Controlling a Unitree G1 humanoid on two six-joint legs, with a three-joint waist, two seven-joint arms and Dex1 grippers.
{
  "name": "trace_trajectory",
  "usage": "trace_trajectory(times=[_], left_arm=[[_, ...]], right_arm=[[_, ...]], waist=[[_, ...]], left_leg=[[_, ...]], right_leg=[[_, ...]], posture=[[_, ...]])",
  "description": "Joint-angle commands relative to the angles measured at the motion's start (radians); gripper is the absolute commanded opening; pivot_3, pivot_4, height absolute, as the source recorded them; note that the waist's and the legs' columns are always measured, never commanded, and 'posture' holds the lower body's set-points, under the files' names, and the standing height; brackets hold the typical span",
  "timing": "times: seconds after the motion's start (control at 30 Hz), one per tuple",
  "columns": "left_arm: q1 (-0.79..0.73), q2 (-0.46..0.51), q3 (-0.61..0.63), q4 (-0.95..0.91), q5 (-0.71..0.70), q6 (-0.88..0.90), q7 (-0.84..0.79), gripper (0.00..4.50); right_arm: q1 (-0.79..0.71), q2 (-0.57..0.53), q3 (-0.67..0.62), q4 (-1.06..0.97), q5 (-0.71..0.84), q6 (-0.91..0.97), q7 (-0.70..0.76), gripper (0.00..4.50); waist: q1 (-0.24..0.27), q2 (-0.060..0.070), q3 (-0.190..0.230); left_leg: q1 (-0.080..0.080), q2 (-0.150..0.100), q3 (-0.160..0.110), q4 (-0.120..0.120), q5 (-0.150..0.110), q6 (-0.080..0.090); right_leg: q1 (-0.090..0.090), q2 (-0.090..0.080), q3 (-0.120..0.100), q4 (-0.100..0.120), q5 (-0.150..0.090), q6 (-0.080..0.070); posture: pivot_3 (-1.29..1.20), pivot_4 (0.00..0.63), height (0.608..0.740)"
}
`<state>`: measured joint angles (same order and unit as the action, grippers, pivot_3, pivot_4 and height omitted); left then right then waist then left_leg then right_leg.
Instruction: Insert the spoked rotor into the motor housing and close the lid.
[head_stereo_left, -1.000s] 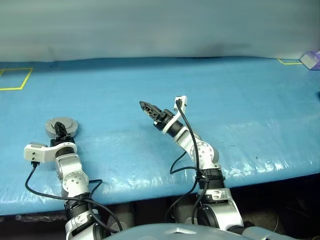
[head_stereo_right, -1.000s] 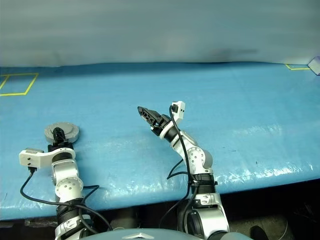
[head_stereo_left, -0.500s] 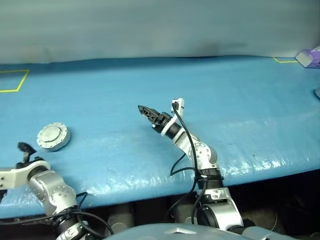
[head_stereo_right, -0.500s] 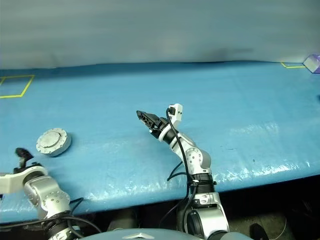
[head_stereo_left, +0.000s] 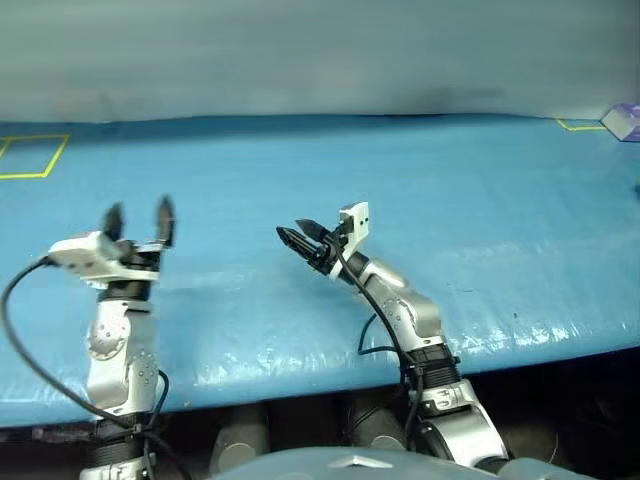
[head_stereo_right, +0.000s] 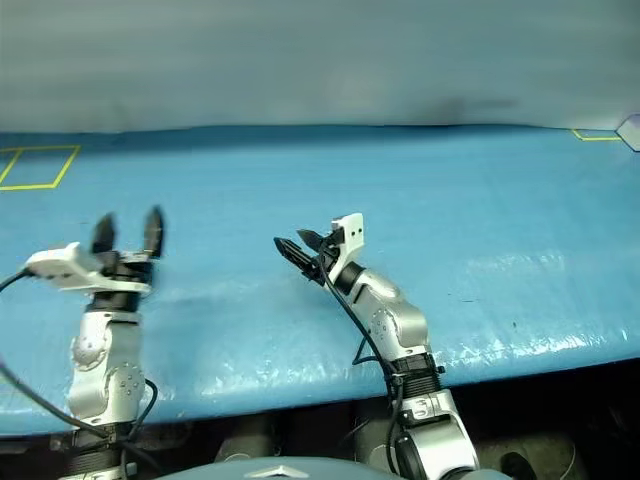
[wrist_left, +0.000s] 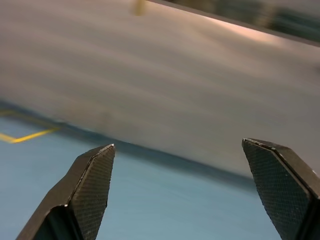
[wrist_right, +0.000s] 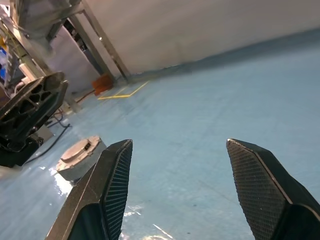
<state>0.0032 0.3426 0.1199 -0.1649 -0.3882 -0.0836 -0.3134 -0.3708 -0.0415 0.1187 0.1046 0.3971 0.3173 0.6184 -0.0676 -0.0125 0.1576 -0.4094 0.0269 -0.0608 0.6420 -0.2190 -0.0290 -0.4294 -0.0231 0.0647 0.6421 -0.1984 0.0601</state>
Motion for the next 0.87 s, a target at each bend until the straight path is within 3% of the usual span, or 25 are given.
trace_trajectory(times=[0.03,0.23,0.43,0.87], left_arm=[[0.012,0.099,-0.128,-0.008,0.151,0.035,-0.125,4.43],[0.009,0.155,-0.214,0.071,0.238,-0.020,-0.240,4.43],[0.012,0.157,-0.217,0.120,0.241,-0.079,-0.319,4.47],[0.033,0.118,-0.197,0.139,0.200,-0.105,-0.397,4.47]], right_arm=[[-0.001,-0.088,0.068,-0.015,-0.159,-0.129,0.011,3.19],[0.039,-0.207,0.119,-0.008,-0.225,-0.164,0.103,3.19],[0.055,-0.225,0.107,-0.036,-0.200,-0.165,0.142,4.44],[0.032,-0.213,0.116,0.016,-0.261,-0.203,0.116,4.44]], waist=[[-0.006,0.000,0.000],[-0.005,0.000,0.000],[0.002,0.000,0.000],[0.006,0.000,0.000]], left_leg=[[0.001,0.000,0.000,-0.002,0.000,0.000],[0.007,0.002,0.001,-0.014,0.000,0.000],[0.007,0.001,0.002,-0.015,0.000,0.000],[0.008,0.001,0.003,-0.013,0.000,0.000]], right_leg=[[0.000,0.000,0.000,0.000,0.000,0.000],[-0.001,0.002,0.001,0.000,-0.004,-0.005],[-0.001,0.001,0.002,0.000,-0.005,-0.004],[0.001,0.001,0.002,0.000,-0.004,-0.003]], posture=[[0.00,0.150,0.740],[0.00,0.150,0.740],[0.00,0.150,0.740],[0.00,0.150,0.740]])
